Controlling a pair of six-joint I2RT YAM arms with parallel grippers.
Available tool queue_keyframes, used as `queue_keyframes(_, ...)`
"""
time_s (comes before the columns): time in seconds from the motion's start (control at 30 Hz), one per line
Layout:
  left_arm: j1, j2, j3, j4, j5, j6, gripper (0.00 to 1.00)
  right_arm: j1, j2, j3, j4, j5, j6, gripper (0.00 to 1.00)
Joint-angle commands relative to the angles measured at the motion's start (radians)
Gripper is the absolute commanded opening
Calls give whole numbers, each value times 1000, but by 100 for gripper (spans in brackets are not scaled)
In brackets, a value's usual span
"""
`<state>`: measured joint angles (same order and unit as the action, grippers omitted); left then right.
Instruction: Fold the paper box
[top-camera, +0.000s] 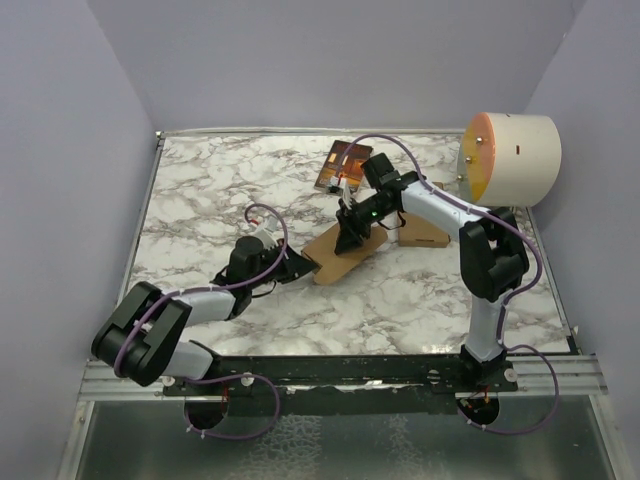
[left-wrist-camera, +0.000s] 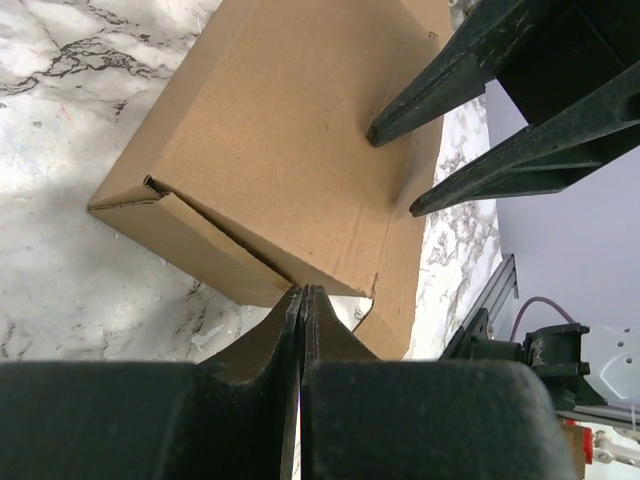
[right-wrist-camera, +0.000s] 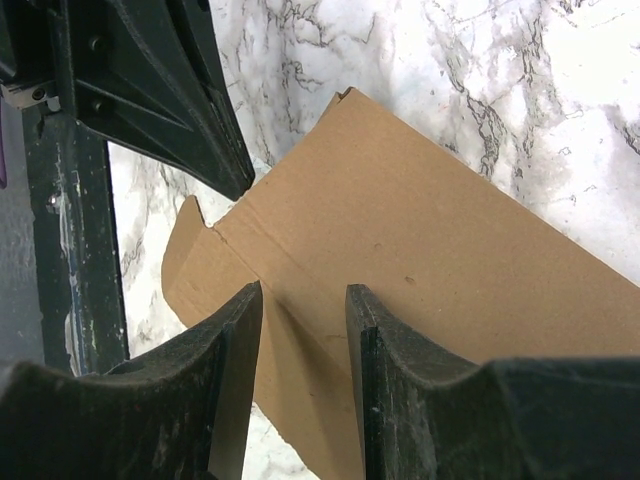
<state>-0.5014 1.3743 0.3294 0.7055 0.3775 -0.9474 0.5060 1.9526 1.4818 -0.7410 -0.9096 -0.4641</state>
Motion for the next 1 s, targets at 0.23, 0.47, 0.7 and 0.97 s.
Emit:
queue_keyframes(0.23, -2, -324, 25, -543, -192, 233, 16, 7, 39, -66, 41, 107, 2, 40)
queue_keyframes(0.47, 1, -435, 81, -647, -251, 331, 47, 6, 22, -166, 98, 72, -19, 40)
queue_keyframes(0.7, 3, -326, 147, -535, -158, 373, 56, 3, -59, -188, 80, -75, -98, 42)
queue_keyframes(0.97, 28, -387, 65, -285, -240, 342, 89, -47, -145, -231, 94, -174, -144, 44)
